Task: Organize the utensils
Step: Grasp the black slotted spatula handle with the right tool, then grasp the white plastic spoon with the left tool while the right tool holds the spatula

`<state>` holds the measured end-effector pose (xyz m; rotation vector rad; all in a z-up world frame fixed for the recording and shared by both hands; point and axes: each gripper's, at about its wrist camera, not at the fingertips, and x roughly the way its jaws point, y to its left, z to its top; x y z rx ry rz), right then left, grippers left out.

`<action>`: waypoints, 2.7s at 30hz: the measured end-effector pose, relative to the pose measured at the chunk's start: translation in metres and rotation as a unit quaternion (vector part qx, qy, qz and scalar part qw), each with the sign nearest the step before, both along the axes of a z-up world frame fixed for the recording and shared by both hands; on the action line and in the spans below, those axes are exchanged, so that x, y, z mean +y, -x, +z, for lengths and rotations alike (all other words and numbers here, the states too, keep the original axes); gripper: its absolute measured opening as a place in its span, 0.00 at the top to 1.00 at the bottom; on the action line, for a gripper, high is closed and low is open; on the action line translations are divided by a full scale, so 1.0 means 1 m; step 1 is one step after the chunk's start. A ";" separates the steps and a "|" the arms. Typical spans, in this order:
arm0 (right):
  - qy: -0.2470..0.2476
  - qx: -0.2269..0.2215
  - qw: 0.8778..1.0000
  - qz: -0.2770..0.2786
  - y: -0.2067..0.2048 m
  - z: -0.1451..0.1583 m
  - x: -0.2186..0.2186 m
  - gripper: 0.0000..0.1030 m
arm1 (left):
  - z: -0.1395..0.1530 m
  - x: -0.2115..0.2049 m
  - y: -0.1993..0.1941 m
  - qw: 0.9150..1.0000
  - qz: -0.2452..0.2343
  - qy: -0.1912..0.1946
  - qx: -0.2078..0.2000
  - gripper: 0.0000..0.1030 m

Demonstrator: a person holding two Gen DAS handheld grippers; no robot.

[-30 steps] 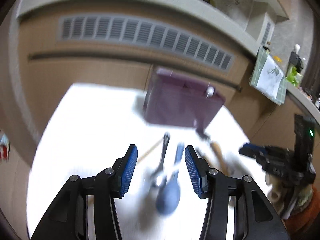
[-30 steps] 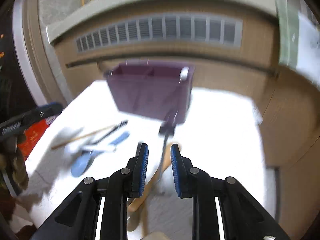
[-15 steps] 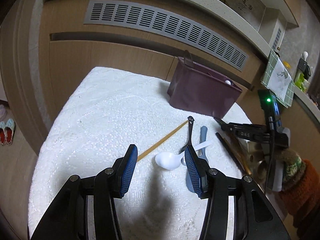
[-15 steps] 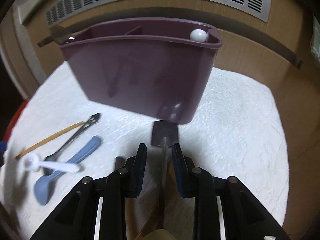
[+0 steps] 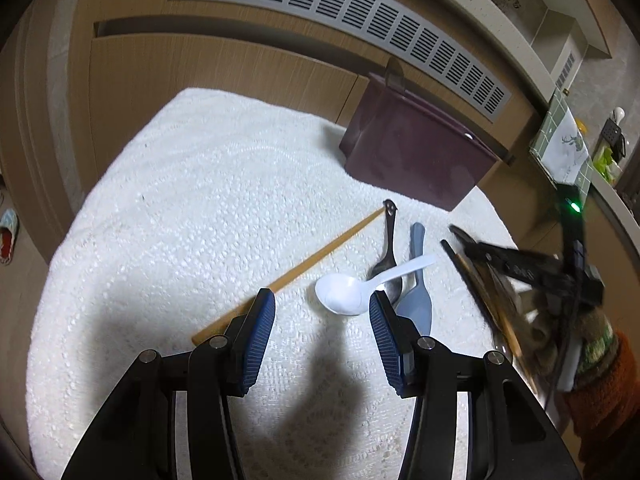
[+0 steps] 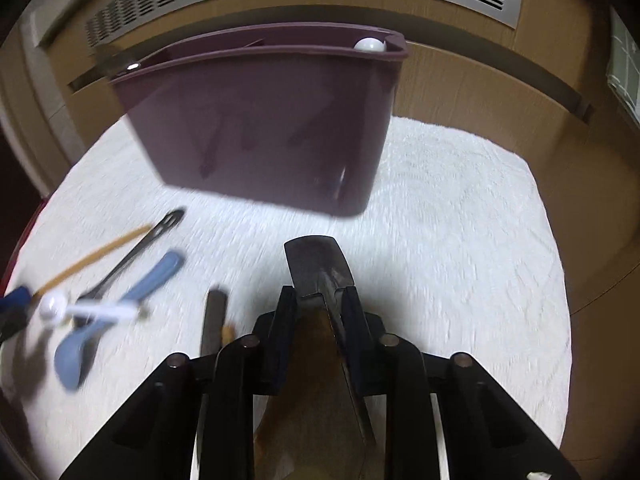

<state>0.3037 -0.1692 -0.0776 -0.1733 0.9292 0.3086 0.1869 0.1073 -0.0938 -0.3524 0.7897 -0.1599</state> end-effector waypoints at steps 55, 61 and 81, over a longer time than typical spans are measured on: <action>-0.080 -0.087 0.993 0.006 0.116 0.033 -0.045 0.71 | 0.003 -0.033 -0.081 0.966 -0.158 -0.174 0.109 0.74; -0.092 -0.083 0.992 -0.004 0.119 0.029 -0.053 0.71 | 0.001 -0.010 -0.051 0.979 -0.091 -0.139 0.114 0.75; -0.100 -0.074 0.992 -0.003 0.121 0.024 -0.051 0.71 | 0.001 -0.038 -0.076 0.984 -0.096 -0.075 0.130 0.75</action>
